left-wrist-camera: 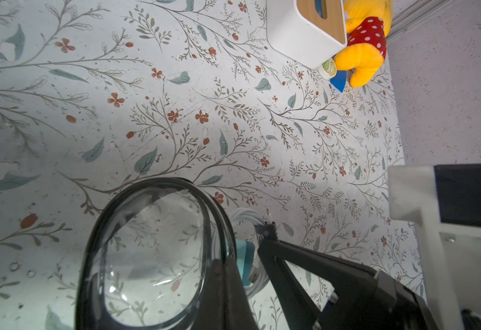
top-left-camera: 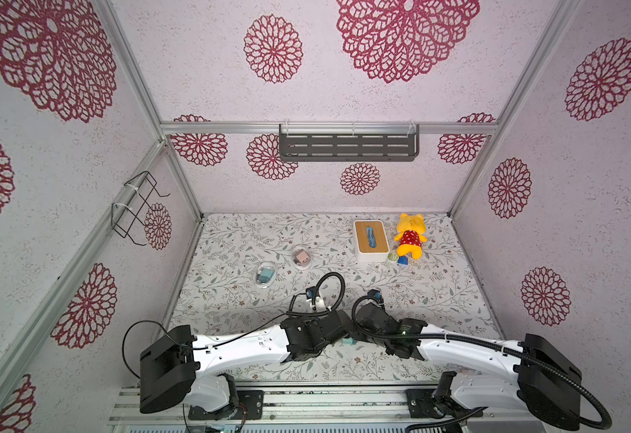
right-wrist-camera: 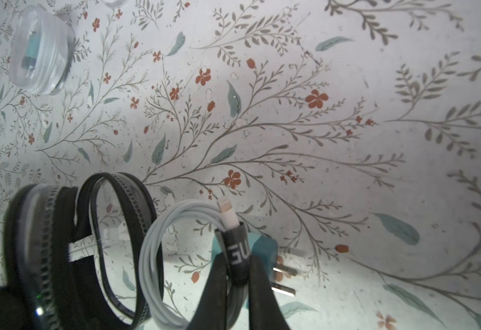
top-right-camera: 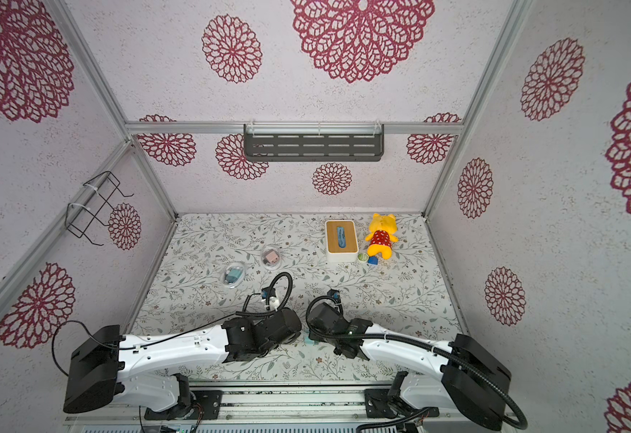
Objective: Pack away charging kits
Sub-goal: Place the charging cable in the storage bag.
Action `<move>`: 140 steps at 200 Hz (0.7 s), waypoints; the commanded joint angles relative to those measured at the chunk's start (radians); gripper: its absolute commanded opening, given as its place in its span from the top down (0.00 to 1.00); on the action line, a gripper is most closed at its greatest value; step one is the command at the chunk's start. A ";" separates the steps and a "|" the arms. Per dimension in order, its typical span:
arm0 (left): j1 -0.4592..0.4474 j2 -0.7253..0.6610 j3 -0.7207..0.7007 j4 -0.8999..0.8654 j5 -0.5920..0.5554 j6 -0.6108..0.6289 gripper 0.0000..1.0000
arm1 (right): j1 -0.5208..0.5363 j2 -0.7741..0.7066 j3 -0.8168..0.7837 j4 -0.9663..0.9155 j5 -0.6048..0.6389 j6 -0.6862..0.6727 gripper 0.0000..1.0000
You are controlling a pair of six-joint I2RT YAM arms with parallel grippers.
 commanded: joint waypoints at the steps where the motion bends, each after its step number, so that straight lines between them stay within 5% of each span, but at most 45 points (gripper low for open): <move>1: 0.032 0.019 -0.017 0.041 0.031 -0.011 1.00 | 0.005 -0.018 0.030 -0.004 0.049 -0.022 1.00; 54: 0.089 0.037 -0.072 0.089 0.092 -0.033 1.00 | 0.005 -0.089 0.053 -0.066 0.118 -0.048 1.00; 140: 0.089 0.000 -0.100 0.162 0.104 -0.005 1.00 | 0.004 0.049 0.082 -0.013 0.093 -0.069 1.00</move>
